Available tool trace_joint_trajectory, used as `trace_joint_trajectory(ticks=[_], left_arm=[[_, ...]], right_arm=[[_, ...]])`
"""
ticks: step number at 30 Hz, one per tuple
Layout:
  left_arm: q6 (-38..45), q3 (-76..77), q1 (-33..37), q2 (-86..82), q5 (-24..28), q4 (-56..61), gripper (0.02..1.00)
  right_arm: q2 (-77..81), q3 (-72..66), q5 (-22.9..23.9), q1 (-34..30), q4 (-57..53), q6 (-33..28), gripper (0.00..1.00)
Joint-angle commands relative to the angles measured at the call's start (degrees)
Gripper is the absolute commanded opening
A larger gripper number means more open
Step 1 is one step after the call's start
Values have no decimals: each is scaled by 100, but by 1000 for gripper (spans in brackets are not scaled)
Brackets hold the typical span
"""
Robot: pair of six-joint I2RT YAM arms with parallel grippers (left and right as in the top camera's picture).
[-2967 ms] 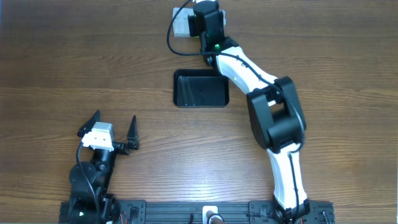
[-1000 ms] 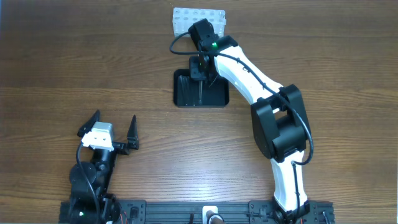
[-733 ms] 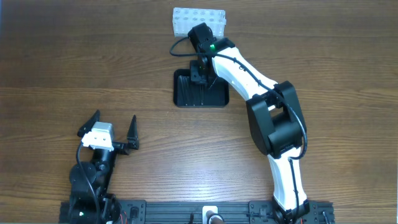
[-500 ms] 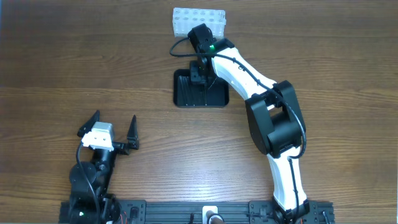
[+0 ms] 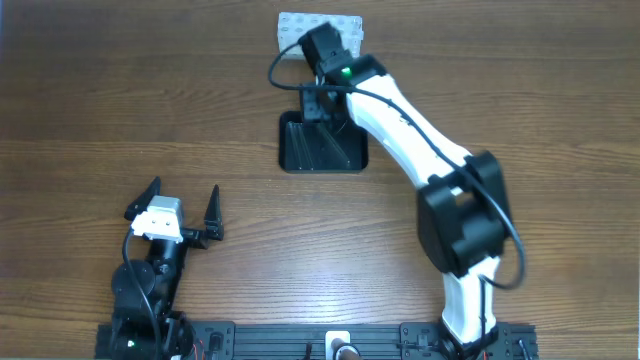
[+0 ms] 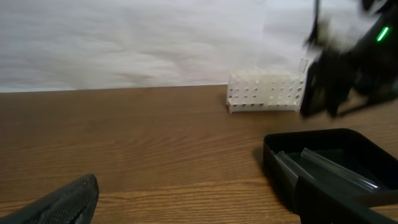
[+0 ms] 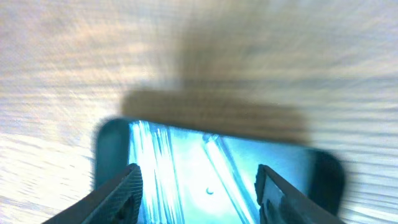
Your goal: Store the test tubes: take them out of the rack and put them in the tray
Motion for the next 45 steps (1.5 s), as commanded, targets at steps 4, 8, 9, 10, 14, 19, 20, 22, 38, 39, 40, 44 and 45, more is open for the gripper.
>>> trace_joint_trajectory(ticks=[4, 8, 9, 10, 14, 19, 20, 22, 38, 39, 40, 44, 45], left_arm=[[63, -24, 35, -42, 76, -9, 1000], [63, -24, 35, -44, 76, -11, 1000], [63, -24, 35, -42, 76, -11, 1000], [63, -24, 35, -42, 76, -11, 998], [63, -24, 35, -42, 76, -11, 1000], [63, -24, 35, -42, 76, -11, 1000], [63, -24, 35, -42, 76, -11, 1000], [63, -24, 35, -42, 76, -11, 998], [63, -24, 35, -42, 76, -11, 1000], [63, -24, 35, -42, 76, -11, 998], [63, -24, 35, -42, 76, -11, 1000], [63, -24, 35, -42, 76, -11, 1000], [63, -24, 35, -42, 76, -11, 1000]], right_arm=[[-505, 2, 2026, -188, 1150, -306, 698], [-267, 2, 2129, -404, 2017, -776, 759], [-179, 2, 2129, -463, 2249, -861, 809], [-81, 2, 2127, -522, 2479, -933, 858], [330, 2, 2044, -704, 3193, -953, 961], [824, 2, 1408, -885, 3803, -1086, 967], [898, 2, 1346, -914, 3895, -1086, 965], [1049, 2, 1309, -955, 4079, -1086, 958], [1327, 2, 1207, -1005, 4430, -1235, 575], [1327, 2, 1204, -1003, 4426, -1233, 553], [1327, 2, 1204, -999, 4422, -1235, 529], [1327, 2, 1202, -994, 4374, -1235, 470], [1327, 2, 1202, -994, 4369, -1235, 457]])
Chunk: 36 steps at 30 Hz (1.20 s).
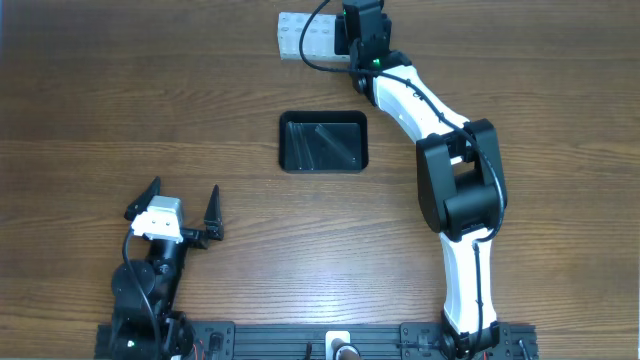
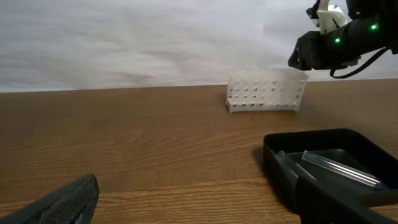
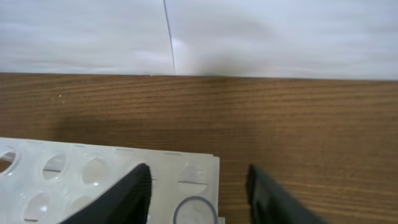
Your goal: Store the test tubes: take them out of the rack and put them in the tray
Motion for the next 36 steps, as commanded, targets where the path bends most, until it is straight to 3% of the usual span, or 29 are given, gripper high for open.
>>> trace_joint_trajectory(ticks=[1, 12, 31, 36], left_arm=[[63, -24, 35, -39, 74, -9, 998], [63, -24, 35, -39, 74, -11, 998], [63, -24, 35, -39, 74, -11, 1000], [63, -24, 35, -39, 74, -11, 1000]], right_arm=[[83, -7, -48, -20, -24, -13, 443], [83, -7, -52, -4, -13, -13, 154], [-568, -7, -15, 179, -267, -11, 102], [-1550, -7, 452, 310, -498, -15, 97]])
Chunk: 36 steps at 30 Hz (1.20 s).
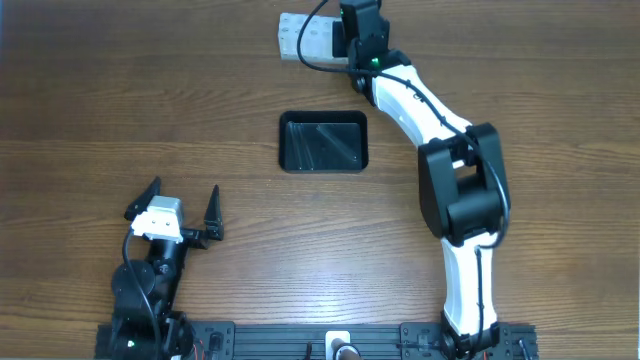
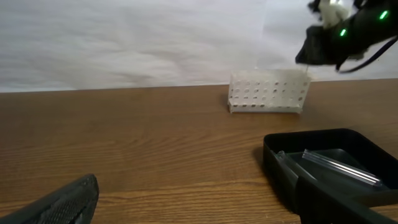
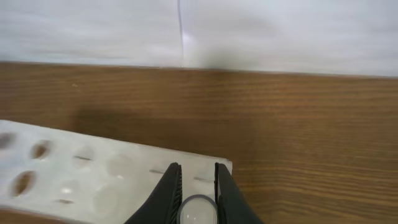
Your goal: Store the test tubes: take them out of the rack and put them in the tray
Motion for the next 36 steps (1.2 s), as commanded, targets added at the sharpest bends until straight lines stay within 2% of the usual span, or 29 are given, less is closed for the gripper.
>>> trace_joint_trajectory(ticks=[1, 3, 7, 9, 11, 14, 19, 22, 30, 36], left_arm=[[63, -24, 35, -42, 74, -11, 1000], [63, -24, 35, -42, 74, -11, 1000], [63, -24, 35, -42, 74, -11, 998], [63, -24, 35, -42, 74, -9, 998], [63, -24, 35, -42, 74, -11, 1000], [63, -24, 35, -42, 74, -9, 1000], [63, -24, 35, -42, 74, -11, 998], [63, -24, 35, -42, 74, -11, 1000], [63, -24, 35, -42, 74, -11, 1000], [63, -24, 35, -44, 74, -11, 1000]], right_arm=[[-1231, 42, 483, 168, -22, -11, 97], [-1609, 42, 638, 205, -39, -50, 95], [-2162, 42, 645, 247, -203, -142, 95], [-2358, 42, 640, 293, -627, -122, 88], [-2468, 42, 608, 402, -1596, 155, 91], [-2424, 39, 212, 459, -2704, 592, 88], [-2072, -39, -822, 466, -3989, 1019, 82], [-1829, -251, -979, 468, -4133, 1272, 84], [-1427, -704, -1010, 474, -4124, 1716, 88], [-1209, -1182, -1014, 476, -3718, 1849, 97]])
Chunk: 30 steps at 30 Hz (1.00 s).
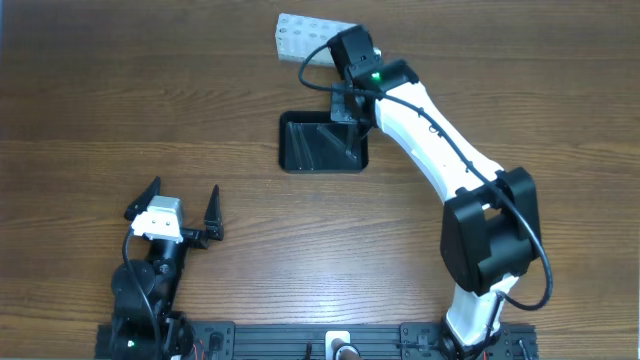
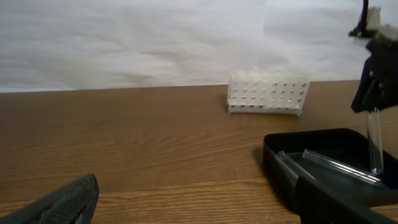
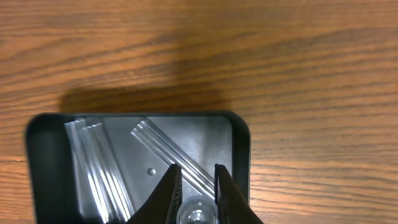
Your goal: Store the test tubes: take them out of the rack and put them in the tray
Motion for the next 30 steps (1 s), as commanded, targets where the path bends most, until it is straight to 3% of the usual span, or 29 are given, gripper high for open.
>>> trace_joint_trajectory(ticks=[1, 22, 25, 30], left_arm=[[63, -24, 35, -42, 76, -11, 1000], [63, -24, 35, -42, 76, -11, 1000], [63, -24, 35, -42, 76, -11, 998], [63, -24, 35, -42, 76, -11, 1000]], right_arm=[[199, -391, -68, 28, 358, 247, 106], [857, -610, -70, 31, 955, 356, 165], [855, -608, -70, 31, 1019, 356, 231], [850, -608, -195, 33, 1172, 354, 253]])
